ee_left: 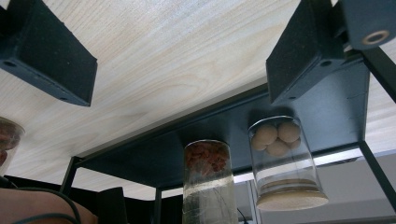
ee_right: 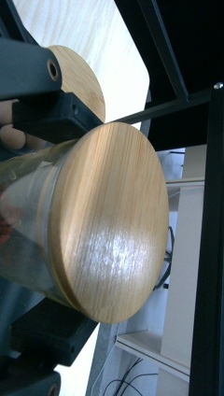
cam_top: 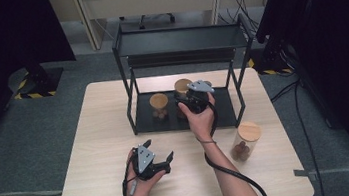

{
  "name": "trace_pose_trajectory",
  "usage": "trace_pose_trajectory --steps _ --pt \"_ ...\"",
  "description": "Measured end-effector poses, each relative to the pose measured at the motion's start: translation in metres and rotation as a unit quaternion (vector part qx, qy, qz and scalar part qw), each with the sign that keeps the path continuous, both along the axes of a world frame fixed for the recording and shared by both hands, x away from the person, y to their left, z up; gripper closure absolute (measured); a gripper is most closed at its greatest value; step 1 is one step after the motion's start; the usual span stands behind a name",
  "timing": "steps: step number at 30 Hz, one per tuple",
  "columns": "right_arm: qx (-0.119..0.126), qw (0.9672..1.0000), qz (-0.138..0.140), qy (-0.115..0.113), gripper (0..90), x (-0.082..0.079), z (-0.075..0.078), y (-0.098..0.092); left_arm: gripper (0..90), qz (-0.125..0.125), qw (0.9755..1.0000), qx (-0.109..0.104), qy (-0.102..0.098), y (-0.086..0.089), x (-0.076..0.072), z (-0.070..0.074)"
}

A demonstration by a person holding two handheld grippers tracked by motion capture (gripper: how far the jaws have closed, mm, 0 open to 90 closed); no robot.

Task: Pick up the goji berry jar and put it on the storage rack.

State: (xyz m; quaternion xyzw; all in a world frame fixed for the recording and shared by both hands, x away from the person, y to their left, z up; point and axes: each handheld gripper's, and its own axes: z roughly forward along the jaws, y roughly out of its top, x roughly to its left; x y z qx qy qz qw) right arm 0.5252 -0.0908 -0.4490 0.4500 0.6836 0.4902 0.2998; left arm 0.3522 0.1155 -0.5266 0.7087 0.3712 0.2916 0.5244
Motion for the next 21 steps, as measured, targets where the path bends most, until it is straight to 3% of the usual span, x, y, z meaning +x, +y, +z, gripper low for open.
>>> trace_pose_trajectory --steps 5,15,21 --pt "0.003 1.0000 -0.004 0.002 22.7 -0.0003 -0.0011 0.0008 8.3 0.000 1.0000 0.000 0.000 0.0001 -0.0001 0.0000" --pt "0.008 0.9997 -0.017 0.013 7.0 0.0002 0.0021 -0.0032 8.4 0.000 1.0000 0.000 0.001 0.0000 0.0001 0.0000" --pt "0.009 0.9997 -0.013 0.020 5.7 -0.0027 0.0034 -0.0053 8.4 0.000 1.0000 0.001 0.001 -0.0001 0.0001 0.0000"
